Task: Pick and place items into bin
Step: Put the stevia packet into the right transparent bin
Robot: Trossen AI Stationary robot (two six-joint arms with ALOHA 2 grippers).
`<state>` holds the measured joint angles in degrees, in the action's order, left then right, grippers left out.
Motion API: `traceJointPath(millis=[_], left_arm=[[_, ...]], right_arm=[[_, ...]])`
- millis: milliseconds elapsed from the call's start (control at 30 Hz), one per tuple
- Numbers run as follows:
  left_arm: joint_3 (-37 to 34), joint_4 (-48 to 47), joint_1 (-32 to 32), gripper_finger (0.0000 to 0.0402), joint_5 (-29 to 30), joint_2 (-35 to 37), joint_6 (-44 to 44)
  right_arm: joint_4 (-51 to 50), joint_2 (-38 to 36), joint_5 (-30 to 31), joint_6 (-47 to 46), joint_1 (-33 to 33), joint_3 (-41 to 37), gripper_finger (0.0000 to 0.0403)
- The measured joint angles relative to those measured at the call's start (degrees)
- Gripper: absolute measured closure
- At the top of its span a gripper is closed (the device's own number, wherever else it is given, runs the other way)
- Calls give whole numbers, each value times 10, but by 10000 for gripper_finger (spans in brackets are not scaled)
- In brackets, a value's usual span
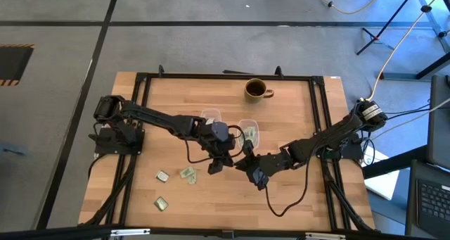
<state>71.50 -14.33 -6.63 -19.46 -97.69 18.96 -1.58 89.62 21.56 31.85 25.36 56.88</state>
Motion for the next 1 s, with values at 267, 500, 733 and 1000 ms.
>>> traceJointPath(millis=[267,500,733,1000], left_arm=[[0,0,0,347,0,0,-1],[0,-9,0,347,0,0,-20],[0,-41,0,329,10,0,-74],[0,-185,-2,292,71,0,-78]], right_arm=[[-3,0,0,-2,0,0,394],[-5,0,21,-12,0,0,399],[-15,0,52,-18,0,0,401],[-81,0,58,-70,-15,0,401]])
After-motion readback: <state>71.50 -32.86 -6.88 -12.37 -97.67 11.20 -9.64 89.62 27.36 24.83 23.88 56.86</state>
